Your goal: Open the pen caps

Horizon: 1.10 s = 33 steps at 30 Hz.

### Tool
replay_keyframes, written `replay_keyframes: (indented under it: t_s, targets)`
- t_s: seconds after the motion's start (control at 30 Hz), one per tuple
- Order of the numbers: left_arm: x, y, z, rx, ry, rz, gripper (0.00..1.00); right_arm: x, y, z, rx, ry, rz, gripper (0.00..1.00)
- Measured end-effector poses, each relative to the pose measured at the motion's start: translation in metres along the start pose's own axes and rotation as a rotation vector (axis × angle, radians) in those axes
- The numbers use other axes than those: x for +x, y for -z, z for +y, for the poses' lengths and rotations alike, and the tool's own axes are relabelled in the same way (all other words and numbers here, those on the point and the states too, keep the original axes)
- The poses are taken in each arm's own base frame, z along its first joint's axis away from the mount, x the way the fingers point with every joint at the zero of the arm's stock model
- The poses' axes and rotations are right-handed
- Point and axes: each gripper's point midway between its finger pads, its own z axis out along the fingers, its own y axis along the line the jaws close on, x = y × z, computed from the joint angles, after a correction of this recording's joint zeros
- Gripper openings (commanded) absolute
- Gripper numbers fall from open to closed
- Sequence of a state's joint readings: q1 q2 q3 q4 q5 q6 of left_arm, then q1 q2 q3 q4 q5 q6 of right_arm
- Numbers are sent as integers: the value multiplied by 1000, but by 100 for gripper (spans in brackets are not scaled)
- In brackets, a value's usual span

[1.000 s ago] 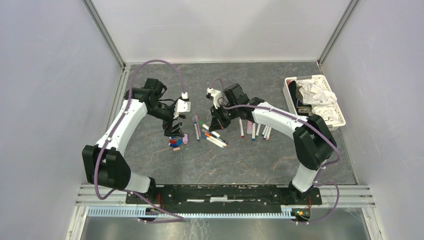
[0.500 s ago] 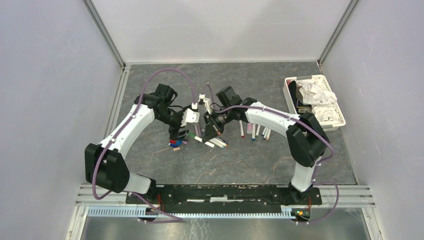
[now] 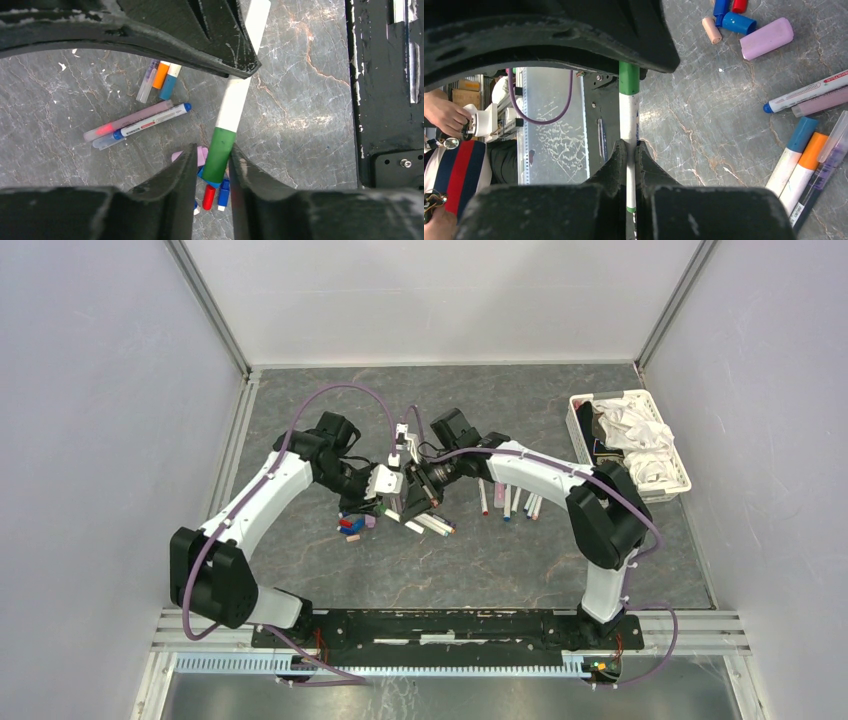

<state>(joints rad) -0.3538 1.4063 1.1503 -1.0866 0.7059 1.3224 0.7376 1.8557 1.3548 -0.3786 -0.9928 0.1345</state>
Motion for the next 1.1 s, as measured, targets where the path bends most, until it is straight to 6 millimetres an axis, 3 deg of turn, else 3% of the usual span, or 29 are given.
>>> replay_keyframes:
  t_s: [0.07, 0.13, 0.2, 0.33, 0.5, 0.7, 0.77, 0.8, 0.83, 0.87, 0.97, 1.03, 1.1]
  targets:
    - [1, 0, -1, 4, 2, 7, 17, -1, -1, -2, -1, -8, -1, 25]
    - [3, 0, -3, 10, 5, 20, 3, 0, -3, -5, 0, -20, -1, 31]
    - [4, 0, -8, 27, 12, 27, 2, -1, -4, -9, 3, -30, -7, 38]
    - [3, -1, -8, 27, 5, 28, 2, 0, -9, -13, -4, -65, -6, 38]
    - [3, -1, -8, 27, 5, 29, 2, -5, -14, -11, -30, -78, -19, 27]
    - [7, 0, -8, 26, 7, 48, 2, -6, -16, -8, -60, -64, -31, 2]
    - [8, -1, -8, 31, 12, 52, 2, -3, -16, -7, -71, -53, -35, 0]
    - [8, -2, -9, 37, 13, 54, 5, 0, -16, -7, -71, -45, -39, 0]
    - [8, -3, -10, 43, 13, 54, 15, 0, -16, -7, -70, -45, -40, 0]
    - [8, -4, -10, 47, 12, 54, 32, 1, -15, -6, -70, -40, -42, 0]
    - [9, -4, -9, 42, 17, 61, 64, 4, -14, -2, -73, -47, -46, 0]
    - [10, -3, -7, 32, 19, 66, 73, 6, -13, 0, -76, -59, -43, 0]
    - [12, -2, -4, 15, 18, 75, 73, 7, -13, 1, -79, -66, -41, 0]
